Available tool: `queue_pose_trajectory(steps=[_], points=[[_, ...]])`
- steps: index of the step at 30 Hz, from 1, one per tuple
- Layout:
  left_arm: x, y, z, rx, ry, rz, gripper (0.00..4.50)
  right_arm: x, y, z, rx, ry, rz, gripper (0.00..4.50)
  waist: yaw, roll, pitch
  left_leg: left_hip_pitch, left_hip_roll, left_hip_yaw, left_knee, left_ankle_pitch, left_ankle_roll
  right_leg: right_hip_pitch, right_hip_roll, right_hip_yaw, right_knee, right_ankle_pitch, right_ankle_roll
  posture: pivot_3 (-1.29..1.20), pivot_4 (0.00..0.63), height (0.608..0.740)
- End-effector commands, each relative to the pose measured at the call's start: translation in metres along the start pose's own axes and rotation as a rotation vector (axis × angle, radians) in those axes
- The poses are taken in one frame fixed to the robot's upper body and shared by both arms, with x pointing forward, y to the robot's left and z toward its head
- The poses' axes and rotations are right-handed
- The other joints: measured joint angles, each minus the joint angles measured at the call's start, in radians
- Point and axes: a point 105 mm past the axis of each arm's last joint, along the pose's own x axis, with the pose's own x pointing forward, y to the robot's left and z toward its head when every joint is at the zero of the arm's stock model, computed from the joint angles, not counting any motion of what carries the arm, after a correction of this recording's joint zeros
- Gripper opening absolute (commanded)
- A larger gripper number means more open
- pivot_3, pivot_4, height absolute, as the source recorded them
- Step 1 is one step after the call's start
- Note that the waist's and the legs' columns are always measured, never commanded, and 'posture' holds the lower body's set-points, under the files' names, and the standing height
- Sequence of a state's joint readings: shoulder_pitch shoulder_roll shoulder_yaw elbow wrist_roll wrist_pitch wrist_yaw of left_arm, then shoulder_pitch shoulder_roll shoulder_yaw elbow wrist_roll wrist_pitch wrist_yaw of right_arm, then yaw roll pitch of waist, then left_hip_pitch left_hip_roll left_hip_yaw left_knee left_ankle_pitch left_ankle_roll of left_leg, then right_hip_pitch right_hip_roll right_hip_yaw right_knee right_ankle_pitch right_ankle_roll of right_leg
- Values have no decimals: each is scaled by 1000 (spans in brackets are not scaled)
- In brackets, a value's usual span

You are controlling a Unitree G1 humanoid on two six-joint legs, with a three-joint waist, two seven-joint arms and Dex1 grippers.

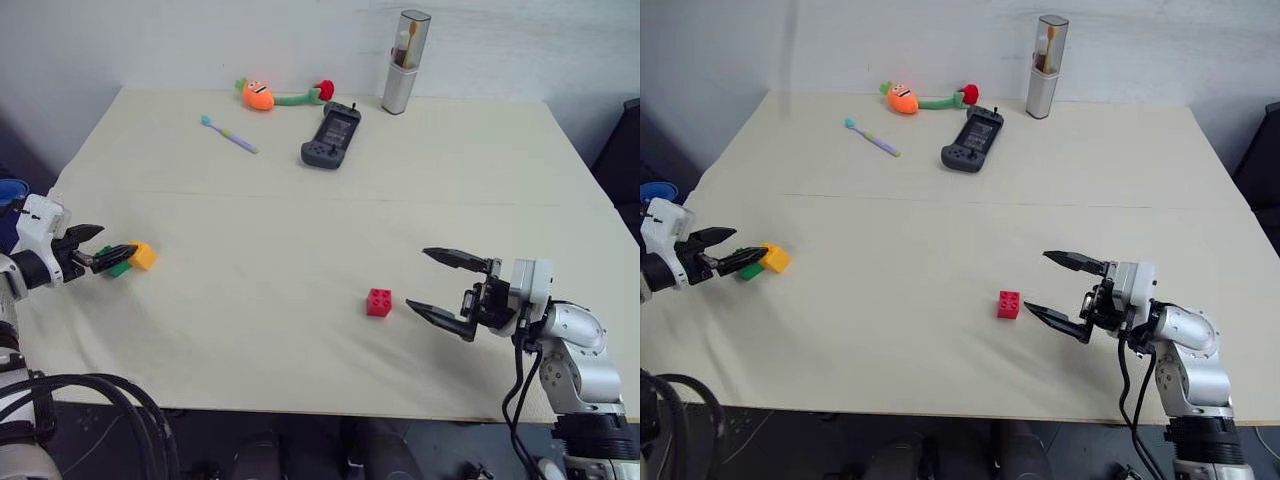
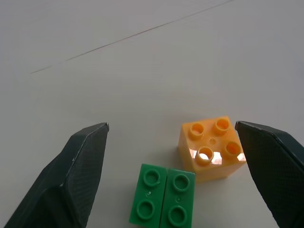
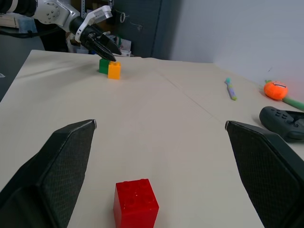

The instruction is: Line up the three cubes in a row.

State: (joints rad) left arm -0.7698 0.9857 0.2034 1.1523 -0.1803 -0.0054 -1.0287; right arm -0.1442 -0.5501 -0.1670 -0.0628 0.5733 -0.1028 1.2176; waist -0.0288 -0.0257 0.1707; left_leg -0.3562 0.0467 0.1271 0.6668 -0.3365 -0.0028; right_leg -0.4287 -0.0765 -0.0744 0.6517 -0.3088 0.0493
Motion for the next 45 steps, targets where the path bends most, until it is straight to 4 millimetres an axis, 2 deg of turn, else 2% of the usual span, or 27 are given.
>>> queue_pose_trajectory(steps=[1,5,9,16,26,29,33,37,40,45], points=[[-14,10,13,18,3,8,4500,-5,-1,16,-59,-14,-18,4472,1,0,0,0,0,0,0,0,0,0,0,-1,0,0,0,0,150,740],[-19,11,15,34,28,-11,4500,-7,0,17,-60,-8,-27,4472,1,-1,0,0,0,0,1,0,0,0,-1,-2,1,0,0,0,150,740],[-24,9,-9,104,177,-30,4500,-9,3,17,-58,-1,-32,4472,2,0,0,1,0,0,1,0,0,0,-1,-2,1,0,0,0,150,740],[-24,13,-22,176,275,8,4500,-8,6,22,-57,11,-41,4472,3,-1,0,0,0,-1,1,0,0,0,-2,-1,1,0,0,0,150,740],[3,5,-19,77,194,34,4500,-12,3,30,-63,45,-49,4472,6,-2,0,0,0,-1,1,0,0,0,-2,-2,2,0,0,0,150,740],[6,3,-21,72,197,29,3980,-11,3,33,-66,47,-52,4500,2,-2,0,0,0,-1,1,0,0,0,-2,-3,2,0,0,0,150,740],[4,4,-24,78,206,32,2760,-11,3,34,-64,48,-63,4500,1,-2,0,1,0,0,1,0,0,0,-1,-3,2,0,0,0,150,740],[1,6,-18,79,162,40,1555,-11,6,34,-59,47,-69,4500,3,-2,0,1,0,0,1,0,0,0,-1,-3,2,0,0,0,150,740],[-13,8,-14,134,176,-3,1515,-9,8,33,-54,43,-74,4500,4,-2,0,1,0,0,1,0,0,0,-2,-3,2,0,0,0,150,740],[-54,-5,-7,223,229,-248,1515,-14,3,33,-44,50,-73,4500,-4,-4,1,1,1,3,1,0,0,-1,1,-4,3,0,0,0,150,740]])
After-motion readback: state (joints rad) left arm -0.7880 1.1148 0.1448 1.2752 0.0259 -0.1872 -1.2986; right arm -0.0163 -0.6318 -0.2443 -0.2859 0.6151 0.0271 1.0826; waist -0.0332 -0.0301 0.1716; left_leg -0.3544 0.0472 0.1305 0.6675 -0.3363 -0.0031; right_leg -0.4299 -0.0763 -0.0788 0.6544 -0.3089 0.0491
